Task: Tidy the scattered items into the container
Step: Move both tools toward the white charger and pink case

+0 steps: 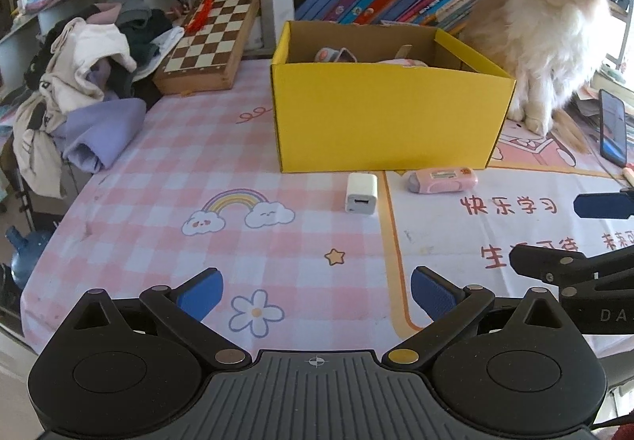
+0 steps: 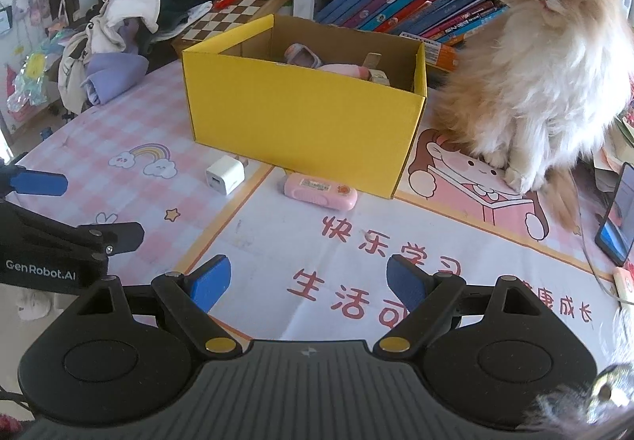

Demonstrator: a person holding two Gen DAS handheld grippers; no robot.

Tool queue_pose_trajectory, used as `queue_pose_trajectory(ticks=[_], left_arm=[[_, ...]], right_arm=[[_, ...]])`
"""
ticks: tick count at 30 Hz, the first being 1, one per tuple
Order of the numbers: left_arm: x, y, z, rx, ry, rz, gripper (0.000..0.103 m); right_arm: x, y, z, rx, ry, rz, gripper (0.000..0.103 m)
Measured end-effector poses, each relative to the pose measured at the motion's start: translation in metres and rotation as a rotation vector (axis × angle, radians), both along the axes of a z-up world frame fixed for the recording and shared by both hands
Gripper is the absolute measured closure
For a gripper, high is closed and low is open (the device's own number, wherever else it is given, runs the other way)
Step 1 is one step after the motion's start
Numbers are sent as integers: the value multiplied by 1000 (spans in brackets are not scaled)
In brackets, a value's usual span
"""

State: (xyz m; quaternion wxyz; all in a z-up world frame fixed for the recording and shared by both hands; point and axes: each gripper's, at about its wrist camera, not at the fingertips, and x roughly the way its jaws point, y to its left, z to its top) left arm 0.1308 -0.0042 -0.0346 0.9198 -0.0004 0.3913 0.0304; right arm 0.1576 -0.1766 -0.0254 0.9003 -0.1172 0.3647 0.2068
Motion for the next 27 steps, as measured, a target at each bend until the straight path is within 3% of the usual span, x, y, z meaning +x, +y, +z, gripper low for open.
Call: queue_pose_trajectory(ticks=[10,16,27], left_arm=[[8,-1,-3,4,11,26,1],[14,1,-6,-41,35,40,1],[26,-7,-7,7,13,35,1]], right_arm=[[9,1,-2,-6,13,19,18],[16,0,-5,-4,22,28,18],[34,-2,-6,8,23,46,20]])
